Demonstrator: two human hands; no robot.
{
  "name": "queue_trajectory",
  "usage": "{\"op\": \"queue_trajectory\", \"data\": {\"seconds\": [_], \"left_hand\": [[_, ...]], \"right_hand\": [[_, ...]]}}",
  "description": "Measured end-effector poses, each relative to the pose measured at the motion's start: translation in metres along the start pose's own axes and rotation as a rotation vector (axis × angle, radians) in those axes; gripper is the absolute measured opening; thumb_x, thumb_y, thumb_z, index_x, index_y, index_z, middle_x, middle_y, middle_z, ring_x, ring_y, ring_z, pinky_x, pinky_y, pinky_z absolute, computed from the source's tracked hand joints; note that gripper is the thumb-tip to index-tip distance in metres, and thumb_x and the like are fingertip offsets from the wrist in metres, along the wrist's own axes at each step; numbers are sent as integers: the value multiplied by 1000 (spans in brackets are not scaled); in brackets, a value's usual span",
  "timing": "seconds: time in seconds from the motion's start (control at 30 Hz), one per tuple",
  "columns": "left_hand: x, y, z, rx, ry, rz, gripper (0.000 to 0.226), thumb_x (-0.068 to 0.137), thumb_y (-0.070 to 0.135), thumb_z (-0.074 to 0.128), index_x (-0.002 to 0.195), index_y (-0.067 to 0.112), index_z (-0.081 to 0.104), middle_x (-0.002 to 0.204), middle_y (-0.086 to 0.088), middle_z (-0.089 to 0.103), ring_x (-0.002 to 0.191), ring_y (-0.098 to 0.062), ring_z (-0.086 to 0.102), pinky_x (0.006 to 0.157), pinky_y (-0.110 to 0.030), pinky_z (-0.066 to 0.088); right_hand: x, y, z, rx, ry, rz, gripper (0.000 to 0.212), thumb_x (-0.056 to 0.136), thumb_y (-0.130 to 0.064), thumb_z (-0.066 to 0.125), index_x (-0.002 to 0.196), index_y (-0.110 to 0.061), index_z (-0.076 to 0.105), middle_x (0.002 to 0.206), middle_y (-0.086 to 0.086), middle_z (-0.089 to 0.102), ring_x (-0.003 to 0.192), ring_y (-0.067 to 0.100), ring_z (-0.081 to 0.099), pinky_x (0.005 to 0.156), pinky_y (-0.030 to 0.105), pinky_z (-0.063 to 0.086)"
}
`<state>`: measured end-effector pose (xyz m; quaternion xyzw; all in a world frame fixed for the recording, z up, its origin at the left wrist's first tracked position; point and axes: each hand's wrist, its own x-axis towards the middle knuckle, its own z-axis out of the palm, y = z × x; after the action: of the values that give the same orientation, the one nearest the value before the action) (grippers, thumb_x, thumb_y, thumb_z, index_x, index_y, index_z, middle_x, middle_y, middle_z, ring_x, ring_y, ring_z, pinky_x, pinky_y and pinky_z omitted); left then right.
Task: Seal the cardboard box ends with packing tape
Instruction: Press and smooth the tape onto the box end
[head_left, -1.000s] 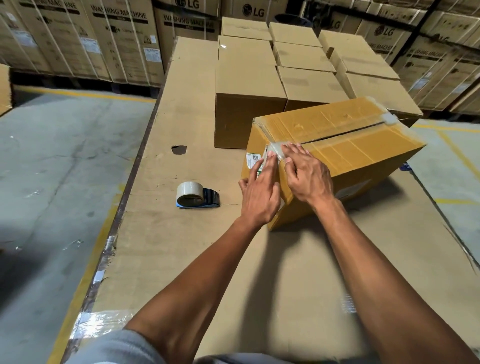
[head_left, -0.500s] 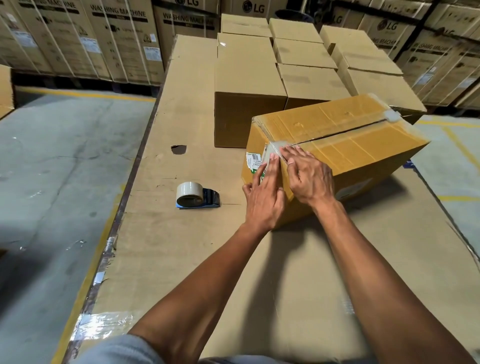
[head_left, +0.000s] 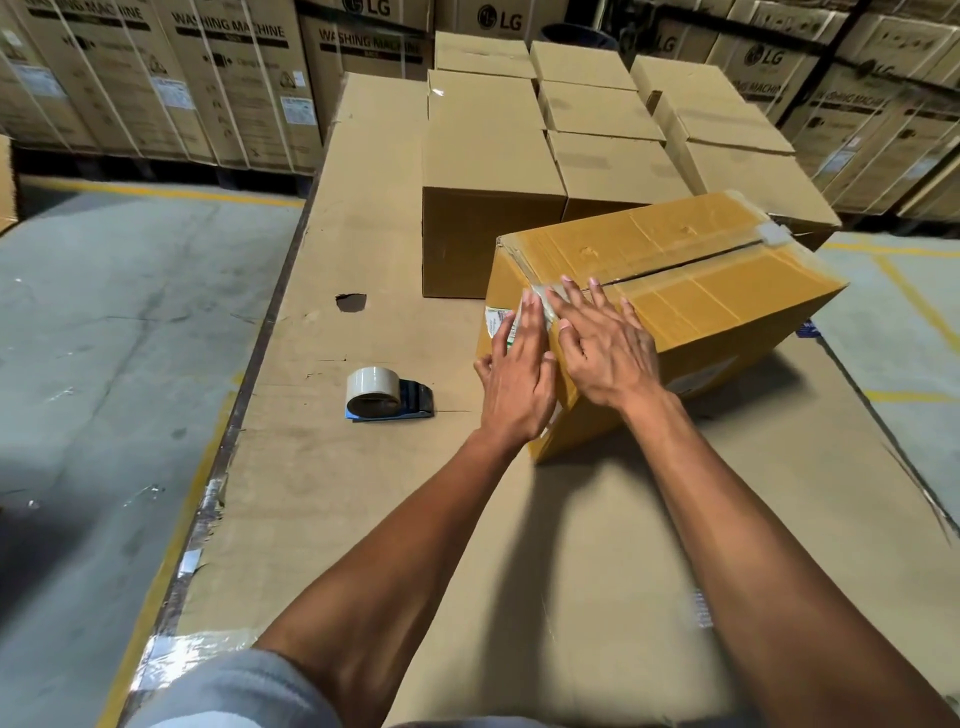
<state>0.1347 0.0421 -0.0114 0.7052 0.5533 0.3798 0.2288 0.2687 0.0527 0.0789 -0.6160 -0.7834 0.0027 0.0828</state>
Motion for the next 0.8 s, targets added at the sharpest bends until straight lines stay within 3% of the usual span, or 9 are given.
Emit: {"op": "queue_trajectory", "data": {"seconds": [0.23,0.37,0.53,0.8], "left_hand": [[-30,-33,7,15,-117,-91,65,113,56,15,174,38,2,182,19,6,167,-14,3,113,-58,31],[-4,-3,-3,-99,-4,-88,65,114,56,18,174,39,-2,181,20,-2,167,-12,3,116,-58,23],[6,10,9,-214,7,-142,62,115,58,19,172,46,-3,180,26,-3,167,-14,3,123,-67,17],[-18,-19,22,-121,-124,-255,64,114,61,15,173,43,-2,180,24,2,167,-11,1,119,-63,21]], "right_hand": [[3,-5,3,-22,8,80,65,107,-49,15,168,-28,20,178,-2,0,165,24,-7,134,55,1],[14,2,-5,-83,-82,-94,60,112,-46,18,169,-37,1,177,-8,-14,163,21,-16,132,56,-5],[24,11,-8,12,-145,-125,58,113,-42,19,169,-33,7,176,-16,5,164,15,-14,133,56,-4],[24,7,7,30,-2,21,61,110,-43,20,167,-22,26,173,-9,27,165,18,0,134,53,4]]}}
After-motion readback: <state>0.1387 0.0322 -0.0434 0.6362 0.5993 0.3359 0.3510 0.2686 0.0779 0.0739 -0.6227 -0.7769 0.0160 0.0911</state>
